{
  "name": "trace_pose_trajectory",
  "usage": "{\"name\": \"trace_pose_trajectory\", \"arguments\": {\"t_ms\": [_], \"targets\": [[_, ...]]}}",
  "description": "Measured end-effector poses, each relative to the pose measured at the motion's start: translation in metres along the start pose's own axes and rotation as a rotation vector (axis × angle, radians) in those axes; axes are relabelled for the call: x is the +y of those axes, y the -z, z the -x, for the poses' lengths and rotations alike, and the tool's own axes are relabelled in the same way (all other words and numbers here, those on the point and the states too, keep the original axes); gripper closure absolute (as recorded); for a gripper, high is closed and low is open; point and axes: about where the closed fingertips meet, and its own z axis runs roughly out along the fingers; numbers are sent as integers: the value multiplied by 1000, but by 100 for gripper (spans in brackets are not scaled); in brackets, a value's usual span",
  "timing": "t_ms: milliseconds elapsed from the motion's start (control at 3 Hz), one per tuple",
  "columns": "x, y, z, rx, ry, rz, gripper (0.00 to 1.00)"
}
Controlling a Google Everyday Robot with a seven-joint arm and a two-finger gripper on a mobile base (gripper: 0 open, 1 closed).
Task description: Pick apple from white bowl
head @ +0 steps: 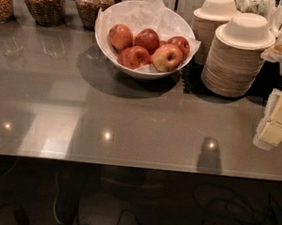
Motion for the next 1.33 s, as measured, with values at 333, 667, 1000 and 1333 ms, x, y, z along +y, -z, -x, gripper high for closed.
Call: {"name": "trace_pose_trajectory", "arguments": {"t_ms": [333, 667, 1000, 1333], "targets": [[0, 0, 0, 0, 0, 0, 0], [-6, 0, 7, -43, 10, -33, 0], [-17, -12, 18, -142, -3, -70, 0], [-42, -34, 53, -268, -18, -121, 0]]}}
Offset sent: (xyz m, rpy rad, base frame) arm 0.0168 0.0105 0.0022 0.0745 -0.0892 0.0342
